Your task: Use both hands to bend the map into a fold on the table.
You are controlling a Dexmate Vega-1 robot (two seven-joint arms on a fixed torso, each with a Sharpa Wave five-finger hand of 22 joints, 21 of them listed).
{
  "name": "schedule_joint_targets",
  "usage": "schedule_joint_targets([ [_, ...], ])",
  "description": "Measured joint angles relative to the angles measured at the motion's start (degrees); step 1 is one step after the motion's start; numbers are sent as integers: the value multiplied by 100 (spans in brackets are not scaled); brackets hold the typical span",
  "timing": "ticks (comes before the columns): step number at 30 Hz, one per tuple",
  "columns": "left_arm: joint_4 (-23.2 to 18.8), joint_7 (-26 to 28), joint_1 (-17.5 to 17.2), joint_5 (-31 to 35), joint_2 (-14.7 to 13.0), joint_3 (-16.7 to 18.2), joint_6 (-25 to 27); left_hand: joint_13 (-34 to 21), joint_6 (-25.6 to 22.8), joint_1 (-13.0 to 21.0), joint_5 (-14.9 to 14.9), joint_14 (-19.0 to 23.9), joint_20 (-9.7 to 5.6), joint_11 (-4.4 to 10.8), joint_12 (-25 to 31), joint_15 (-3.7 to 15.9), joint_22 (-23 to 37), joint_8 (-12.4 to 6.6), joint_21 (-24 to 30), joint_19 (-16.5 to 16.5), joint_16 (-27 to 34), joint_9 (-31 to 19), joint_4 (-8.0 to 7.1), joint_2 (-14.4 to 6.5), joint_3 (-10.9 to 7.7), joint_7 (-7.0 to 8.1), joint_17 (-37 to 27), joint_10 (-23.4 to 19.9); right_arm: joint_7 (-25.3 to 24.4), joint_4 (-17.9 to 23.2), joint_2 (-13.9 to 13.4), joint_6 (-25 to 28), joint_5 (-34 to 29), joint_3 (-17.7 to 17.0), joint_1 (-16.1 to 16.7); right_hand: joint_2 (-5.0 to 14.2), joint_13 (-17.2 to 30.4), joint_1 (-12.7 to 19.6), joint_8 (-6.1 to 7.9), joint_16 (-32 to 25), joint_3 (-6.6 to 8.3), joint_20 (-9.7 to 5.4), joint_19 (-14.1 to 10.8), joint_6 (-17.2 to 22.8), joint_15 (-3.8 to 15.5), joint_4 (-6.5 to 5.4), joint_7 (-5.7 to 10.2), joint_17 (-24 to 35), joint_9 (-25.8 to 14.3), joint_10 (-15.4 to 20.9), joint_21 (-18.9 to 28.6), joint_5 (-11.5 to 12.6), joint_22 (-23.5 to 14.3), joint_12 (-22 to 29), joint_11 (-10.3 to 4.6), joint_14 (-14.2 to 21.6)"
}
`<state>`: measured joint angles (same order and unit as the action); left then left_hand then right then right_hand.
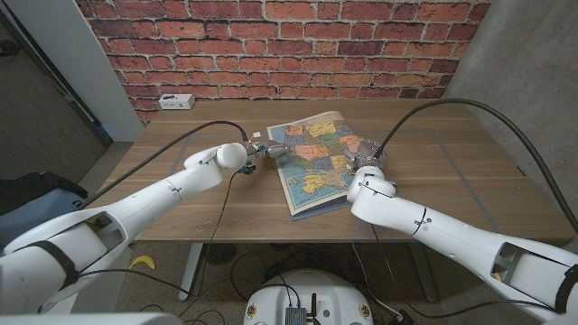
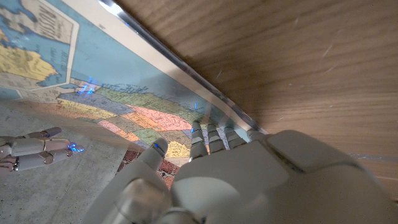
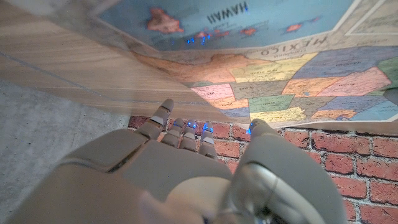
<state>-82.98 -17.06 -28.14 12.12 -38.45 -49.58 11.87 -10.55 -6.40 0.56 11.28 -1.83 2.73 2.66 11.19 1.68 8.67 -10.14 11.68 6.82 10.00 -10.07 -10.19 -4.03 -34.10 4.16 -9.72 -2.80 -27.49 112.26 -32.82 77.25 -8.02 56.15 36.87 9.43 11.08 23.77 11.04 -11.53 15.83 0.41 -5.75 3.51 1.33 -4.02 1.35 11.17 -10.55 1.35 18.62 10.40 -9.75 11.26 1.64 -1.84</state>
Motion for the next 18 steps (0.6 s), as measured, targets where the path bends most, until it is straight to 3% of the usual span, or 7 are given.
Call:
schedule_joint_targets([
  [14, -12, 0, 2, 2, 3, -2, 12, 1, 19, 0, 0, -21, 2, 0, -2, -19, 0, 0, 0, 2, -1, 0, 0, 0, 0, -19, -2, 0, -211, 72, 16, 217, 360, -60, 115, 0, 0, 0, 63, 0, 27, -32, -31, 204, 0, 68, -21, 1, 0, 20, -50, 0, 4, 0, 21, 0],
  [15, -14, -1, 3, 2, 2, -2, 32, 1, 19, 0, 0, -21, 2, 1, -2, -18, 0, 0, 0, 2, -1, 0, 0, 0, 0, -19, -2, 1, -213, 40, 95, 218, 384, -150, 298, 0, 0, 0, 72, 0, 27, -32, -30, 215, 0, 68, -10, 1, 0, 24, -67, 0, 4, 0, 17, 0],
  [18, -20, -3, 2, 2, -1, -3, 33, 1, 19, 0, 0, -22, 11, 1, -2, -18, 0, 0, 0, 11, -2, 0, 0, 0, 0, -19, -3, 1, -220, -37, 131, 222, 458, -155, 324, 0, 0, 0, 85, 0, 27, -33, -29, 290, 0, 68, -22, 1, 0, 51, -80, 0, 4, 0, -10, 0],
])
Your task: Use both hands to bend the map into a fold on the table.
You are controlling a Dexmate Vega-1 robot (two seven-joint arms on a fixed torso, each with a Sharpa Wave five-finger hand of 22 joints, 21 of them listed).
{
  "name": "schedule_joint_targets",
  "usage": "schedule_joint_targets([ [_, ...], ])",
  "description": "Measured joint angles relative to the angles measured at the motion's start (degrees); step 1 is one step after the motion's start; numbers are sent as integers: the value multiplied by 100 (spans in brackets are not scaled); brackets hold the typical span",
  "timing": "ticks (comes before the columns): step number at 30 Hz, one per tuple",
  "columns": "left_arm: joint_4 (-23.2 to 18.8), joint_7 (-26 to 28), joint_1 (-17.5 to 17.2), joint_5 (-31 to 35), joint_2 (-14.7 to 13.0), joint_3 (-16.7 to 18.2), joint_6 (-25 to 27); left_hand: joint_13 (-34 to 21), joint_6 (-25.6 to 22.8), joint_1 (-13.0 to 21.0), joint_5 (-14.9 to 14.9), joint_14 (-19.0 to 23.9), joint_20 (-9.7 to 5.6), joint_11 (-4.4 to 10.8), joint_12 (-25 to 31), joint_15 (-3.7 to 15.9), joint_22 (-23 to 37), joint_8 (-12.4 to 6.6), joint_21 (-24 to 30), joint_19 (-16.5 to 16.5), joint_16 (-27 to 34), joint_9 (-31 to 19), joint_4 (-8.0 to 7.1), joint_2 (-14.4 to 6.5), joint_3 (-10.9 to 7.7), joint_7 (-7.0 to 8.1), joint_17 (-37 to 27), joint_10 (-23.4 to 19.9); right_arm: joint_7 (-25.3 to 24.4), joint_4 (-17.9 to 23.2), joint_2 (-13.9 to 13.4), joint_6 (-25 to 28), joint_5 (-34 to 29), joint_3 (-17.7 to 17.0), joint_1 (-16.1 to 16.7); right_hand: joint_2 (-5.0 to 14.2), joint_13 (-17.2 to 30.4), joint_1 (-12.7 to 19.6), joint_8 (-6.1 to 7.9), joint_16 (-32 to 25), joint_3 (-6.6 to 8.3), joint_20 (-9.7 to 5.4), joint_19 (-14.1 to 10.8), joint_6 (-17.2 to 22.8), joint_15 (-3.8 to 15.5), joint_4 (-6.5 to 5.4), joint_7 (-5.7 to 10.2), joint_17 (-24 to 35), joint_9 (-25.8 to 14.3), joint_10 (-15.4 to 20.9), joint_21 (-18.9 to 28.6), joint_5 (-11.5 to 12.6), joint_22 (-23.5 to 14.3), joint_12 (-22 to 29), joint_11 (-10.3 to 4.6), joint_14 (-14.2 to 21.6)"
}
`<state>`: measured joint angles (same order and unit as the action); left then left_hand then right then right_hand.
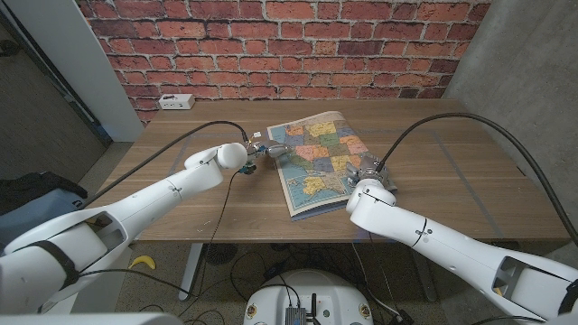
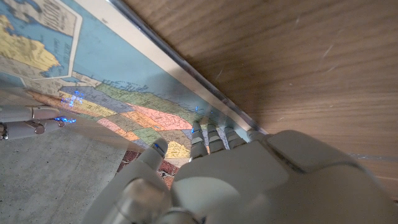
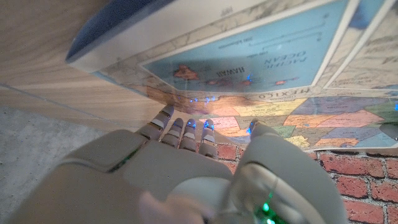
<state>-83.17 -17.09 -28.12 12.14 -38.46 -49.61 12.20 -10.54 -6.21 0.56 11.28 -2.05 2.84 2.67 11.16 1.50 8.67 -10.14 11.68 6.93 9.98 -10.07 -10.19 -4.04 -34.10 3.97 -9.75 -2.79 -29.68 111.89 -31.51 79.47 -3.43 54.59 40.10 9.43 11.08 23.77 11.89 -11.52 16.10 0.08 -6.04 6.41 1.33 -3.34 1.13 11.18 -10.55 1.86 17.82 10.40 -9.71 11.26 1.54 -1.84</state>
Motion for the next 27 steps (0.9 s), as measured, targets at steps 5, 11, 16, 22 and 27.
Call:
schedule_joint_targets([
  [5, -17, -6, -4, -4, -6, -1, 5, 2, 22, 0, 0, 0, 0, 0, 0, 2, 0, 0, 0, 0, 0, 0, 0, 0, 0, 23, 0, 0, -10, -128, 45, 14, 91, 16, 2, 1, 0, 2, 0, 0, 17, -21, 23, 87, 23, 17, -30, 1, 0, 20, -54, 0, 1, 41, 20, -23],
  [11, -70, -7, -29, -9, -31, 9, 33, 4, 22, 0, 0, -1, 0, 1, -18, 3, 0, 0, 0, 0, -3, 0, 24, 0, 24, 22, 1, 1, 31, -344, 66, -84, 230, 145, -47, 61, -1, 61, -1, 0, 72, -84, 83, 97, 74, 72, -19, -27, 1, 18, -144, 0, 9, 41, 19, -77],
  [16, -123, -7, -53, -9, -59, 23, 44, 4, 21, 0, 0, -2, 0, -20, -19, 4, 0, 0, 0, 0, -5, 0, 7, 0, 41, 22, 2, 25, 70, -393, 62, -252, 294, 180, -62, 92, -1, 91, -2, 35, 110, -135, 135, 96, 73, 110, -18, -27, 4, -44, -173, 0, 45, 17, -43, -116],
  [22, -191, -8, -80, -10, -96, 37, 115, 2, 41, 0, 0, -11, 0, -13, -20, 13, 0, 0, 0, 0, -5, 0, 7, 0, 40, 42, 5, 32, 89, -591, 2, -438, 342, 280, -72, 88, -7, 140, -50, 39, 135, -358, 360, 72, 42, 134, 3, -27, 11, -46, -200, 0, 48, -7, -42, -147],
  [27, -234, -8, -101, -7, -120, 48, 131, 1, 41, 0, 0, -11, 0, -12, 11, 13, 0, 0, 0, 0, -5, 0, 7, 0, 40, 42, 4, 32, 89, -602, -16, -526, 347, 280, -29, 77, -12, 152, -85, 41, 135, -358, 361, 47, 72, 134, 26, -35, 11, -58, -212, 0, 670, -37, -52, -178],
])
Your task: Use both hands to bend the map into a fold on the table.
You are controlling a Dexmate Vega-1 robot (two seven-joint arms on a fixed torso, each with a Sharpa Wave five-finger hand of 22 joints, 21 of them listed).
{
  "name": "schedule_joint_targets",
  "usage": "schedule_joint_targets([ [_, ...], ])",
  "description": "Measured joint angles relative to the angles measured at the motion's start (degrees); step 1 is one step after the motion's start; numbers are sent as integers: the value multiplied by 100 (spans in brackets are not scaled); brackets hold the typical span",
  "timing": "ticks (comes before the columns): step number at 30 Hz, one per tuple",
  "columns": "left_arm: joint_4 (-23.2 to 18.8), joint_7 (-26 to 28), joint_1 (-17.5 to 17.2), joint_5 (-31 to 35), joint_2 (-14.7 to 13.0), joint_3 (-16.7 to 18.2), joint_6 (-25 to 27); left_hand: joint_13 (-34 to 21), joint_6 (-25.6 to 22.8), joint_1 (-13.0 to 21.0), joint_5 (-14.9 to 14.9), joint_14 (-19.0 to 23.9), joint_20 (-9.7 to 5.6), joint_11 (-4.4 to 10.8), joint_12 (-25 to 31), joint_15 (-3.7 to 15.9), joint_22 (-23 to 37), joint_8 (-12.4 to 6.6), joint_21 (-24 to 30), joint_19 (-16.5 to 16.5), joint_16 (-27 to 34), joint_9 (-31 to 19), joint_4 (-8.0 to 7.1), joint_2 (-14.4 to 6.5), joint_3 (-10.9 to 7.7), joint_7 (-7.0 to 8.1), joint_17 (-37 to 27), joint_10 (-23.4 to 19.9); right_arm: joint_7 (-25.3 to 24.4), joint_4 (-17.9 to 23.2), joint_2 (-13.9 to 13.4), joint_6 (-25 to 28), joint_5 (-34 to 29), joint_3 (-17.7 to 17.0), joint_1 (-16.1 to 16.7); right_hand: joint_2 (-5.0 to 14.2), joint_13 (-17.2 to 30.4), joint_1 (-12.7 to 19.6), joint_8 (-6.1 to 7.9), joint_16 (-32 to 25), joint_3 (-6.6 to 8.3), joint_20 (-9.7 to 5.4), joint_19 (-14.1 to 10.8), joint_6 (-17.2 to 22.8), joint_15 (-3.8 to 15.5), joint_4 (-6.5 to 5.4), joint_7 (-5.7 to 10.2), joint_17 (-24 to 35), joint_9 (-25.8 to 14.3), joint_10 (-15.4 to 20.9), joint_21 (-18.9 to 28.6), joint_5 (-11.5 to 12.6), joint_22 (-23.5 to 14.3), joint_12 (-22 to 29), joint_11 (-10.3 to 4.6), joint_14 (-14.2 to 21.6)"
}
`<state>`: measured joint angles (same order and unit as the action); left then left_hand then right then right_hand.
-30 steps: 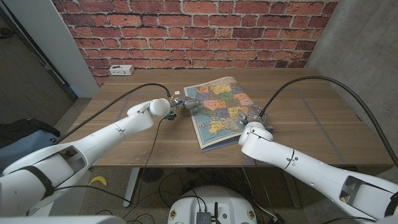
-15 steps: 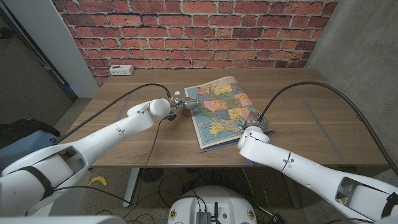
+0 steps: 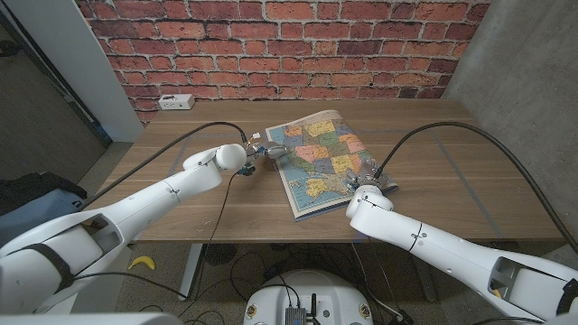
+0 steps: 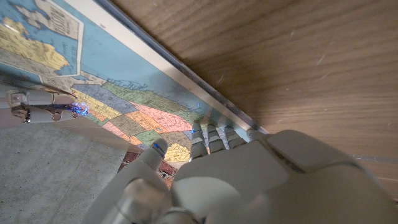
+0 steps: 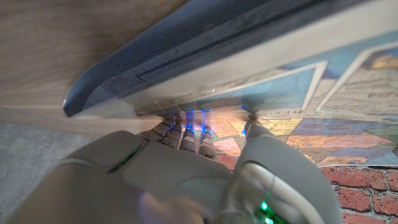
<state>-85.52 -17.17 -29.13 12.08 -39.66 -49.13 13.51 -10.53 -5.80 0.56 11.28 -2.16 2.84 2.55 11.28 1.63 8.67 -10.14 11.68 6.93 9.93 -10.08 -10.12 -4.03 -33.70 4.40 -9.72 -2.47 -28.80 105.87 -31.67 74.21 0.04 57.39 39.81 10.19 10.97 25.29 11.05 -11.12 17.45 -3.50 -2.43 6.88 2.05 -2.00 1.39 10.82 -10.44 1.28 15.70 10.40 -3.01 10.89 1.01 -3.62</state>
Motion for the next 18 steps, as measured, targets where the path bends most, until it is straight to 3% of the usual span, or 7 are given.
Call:
schedule_joint_targets([
  [12, -116, 74, -91, 11, -61, 48, 1, -5, 0, 0, 0, -20, 0, -35, 1, -22, 1, 0, 2, 0, 0, 0, 16, 0, 15, 0, -5, 35, -74, 60, -22, -52, 2, -54, 84, 0, 17, 0, 20, 4, 24, -33, 33, -17, 0, 23, 16, -5, -9, -11, -54, 0, 0, 14, -9, 1],
  [18, -163, 222, -177, 16, -106, 100, -105, -21, 95, 0, 0, -10, 13, -92, -28, -136, 4, 0, 66, 12, 0, 0, -1, 0, 33, -13, -5, 137, -170, 157, -46, -87, -1, -124, 157, 0, 29, 0, 46, 4, 47, -34, 31, 17, 0, 47, 50, -4, -32, -8, -53, 0, -1, 49, -10, 1],
])
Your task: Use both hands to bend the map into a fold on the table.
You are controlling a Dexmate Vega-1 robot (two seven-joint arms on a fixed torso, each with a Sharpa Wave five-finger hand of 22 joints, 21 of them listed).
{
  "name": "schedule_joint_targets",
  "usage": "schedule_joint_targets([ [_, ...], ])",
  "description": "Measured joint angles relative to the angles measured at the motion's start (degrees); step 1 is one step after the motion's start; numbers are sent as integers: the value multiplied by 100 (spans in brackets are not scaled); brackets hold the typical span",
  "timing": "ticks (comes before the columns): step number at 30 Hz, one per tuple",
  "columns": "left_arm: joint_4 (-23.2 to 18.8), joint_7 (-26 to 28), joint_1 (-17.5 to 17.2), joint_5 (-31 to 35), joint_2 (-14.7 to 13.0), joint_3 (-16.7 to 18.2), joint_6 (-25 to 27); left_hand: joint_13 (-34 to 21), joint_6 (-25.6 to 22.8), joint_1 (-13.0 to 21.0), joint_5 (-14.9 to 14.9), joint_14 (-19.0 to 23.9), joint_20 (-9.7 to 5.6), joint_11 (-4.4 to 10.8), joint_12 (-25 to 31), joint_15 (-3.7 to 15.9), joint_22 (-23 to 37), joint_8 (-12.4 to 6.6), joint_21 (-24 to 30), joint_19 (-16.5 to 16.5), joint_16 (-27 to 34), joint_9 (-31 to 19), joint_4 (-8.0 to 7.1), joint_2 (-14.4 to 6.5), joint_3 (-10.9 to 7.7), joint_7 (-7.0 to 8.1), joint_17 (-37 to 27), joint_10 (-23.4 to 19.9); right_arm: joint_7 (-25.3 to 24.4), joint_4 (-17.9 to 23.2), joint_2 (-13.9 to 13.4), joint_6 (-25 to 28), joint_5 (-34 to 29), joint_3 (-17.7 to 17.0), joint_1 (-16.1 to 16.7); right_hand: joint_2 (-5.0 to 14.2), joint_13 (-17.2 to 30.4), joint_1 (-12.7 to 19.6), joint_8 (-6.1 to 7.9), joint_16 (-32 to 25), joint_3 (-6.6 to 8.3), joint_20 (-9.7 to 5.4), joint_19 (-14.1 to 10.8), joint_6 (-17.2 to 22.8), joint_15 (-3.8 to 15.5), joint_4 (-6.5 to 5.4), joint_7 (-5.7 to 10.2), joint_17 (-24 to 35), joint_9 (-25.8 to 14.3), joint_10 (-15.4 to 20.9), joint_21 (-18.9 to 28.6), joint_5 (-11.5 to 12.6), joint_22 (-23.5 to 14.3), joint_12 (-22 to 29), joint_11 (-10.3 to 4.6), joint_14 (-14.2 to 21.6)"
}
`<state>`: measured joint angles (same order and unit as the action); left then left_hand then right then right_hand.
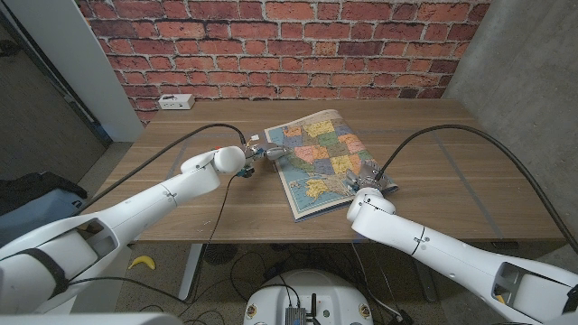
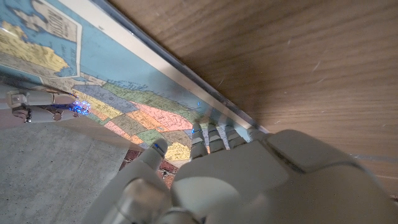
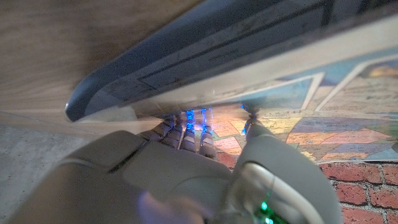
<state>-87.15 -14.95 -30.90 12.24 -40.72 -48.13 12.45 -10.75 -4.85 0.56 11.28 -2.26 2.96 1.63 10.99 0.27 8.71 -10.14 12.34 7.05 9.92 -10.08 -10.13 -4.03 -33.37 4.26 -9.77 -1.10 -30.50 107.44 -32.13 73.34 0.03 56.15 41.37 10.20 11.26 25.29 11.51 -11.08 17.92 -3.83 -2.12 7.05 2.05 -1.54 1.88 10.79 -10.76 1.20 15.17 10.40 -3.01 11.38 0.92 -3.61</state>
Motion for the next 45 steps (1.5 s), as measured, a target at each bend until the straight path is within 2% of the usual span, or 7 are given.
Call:
schedule_joint_targets([
  [6, -44, 290, -148, 10, -42, 120, -229, 10, 193, 0, 0, -62, 52, 42, -45, -81, 62, 5, 30, 47, 1, 0, 17, 0, 30, 97, -15, 200, -119, 98, -35, -133, -111, -72, 61, 0, -1, 0, -8, 0, 0, -27, -41, 3, 0, 0, -2, 1, 1, 2, 37, 0, -5, 10, 0, 1],
  [8, -45, 391, -216, 14, -51, 174, -322, 10, 276, 0, 0, -93, 62, 52, -45, -67, 151, 44, 30, 56, 6, 0, 17, 0, 30, 119, -22, 270, -154, 131, -46, -196, -146, -101, 77, 0, -6, 0, -7, 0, 0, 54, -185, 23, 0, 0, 17, 1, 7, 2, 58, 0, -16, 10, 1, 1],
  [12, -3, 605, -321, 20, -55, 274, -538, 10, 345, 0, 0, -101, 302, 71, -45, -59, 292, 44, 4, -185, 6, 0, 41, 0, 54, 188, -8, 292, -267, 198, -70, -401, -263, -176, 123, -2, -7, -1, -6, -45, -12, 276, -383, 48, -4, -11, 1, 22, 11, 79, 75, 0, -666, 10, 30, 41],
  [18, 147, 967, -481, 16, -17, 447, -964, 9, 345, 0, 0, -92, 286, 103, -45, -68, 247, 44, -11, -170, 6, 0, 88, 0, 101, 187, -9, 323, -411, 307, -112, -850, -382, -325, 229, -184, -7, -340, -6, -89, -197, 454, -472, 106, -84, -196, -22, 57, 11, 212, 6, 0, -689, 51, 148, 189],
  [19, 194, 1309, -515, -4, -4, 493, -1416, 9, 345, 0, 0, -86, 286, 103, -40, -74, 247, 44, -11, -170, 27, 0, 93, 0, 103, 188, -9, 323, -442, 412, -153, -945, -405, -513, 356, -215, -7, -397, -6, -117, -226, 481, -498, 148, -109, -224, -24, 57, 10, 225, 6, 0, -685, 52, 161, 214],
  [24, 338, 1650, -620, -29, 45, 628, -1890, 9, 344, 23, 0, -26, 308, 103, 5, -69, 247, 15, -11, -192, 28, 0, 137, -23, 100, 187, -9, 279, -579, 489, -176, -1415, -518, -701, 488, -290, -7, -549, -6, -144, -313, 579, -599, 239, -131, -306, -32, 57, 10, 312, 6, 0, -684, 54, 184, 323],
  [45, 847, 2476, -1061, -436, 255, 1238, -3487, 9, 322, 137, 0, 13, 356, 103, 5, -47, 227, -8, 23, -329, 28, 0, 264, -60, 101, 210, 17, 217, -965, 599, -34, -3088, -960, -1492, 956, -309, -6, -568, 16, -166, -332, 526, -855, 443, -124, -286, -34, 13, 10, 578, 7, 23, -685, 112, 246, 597],
])
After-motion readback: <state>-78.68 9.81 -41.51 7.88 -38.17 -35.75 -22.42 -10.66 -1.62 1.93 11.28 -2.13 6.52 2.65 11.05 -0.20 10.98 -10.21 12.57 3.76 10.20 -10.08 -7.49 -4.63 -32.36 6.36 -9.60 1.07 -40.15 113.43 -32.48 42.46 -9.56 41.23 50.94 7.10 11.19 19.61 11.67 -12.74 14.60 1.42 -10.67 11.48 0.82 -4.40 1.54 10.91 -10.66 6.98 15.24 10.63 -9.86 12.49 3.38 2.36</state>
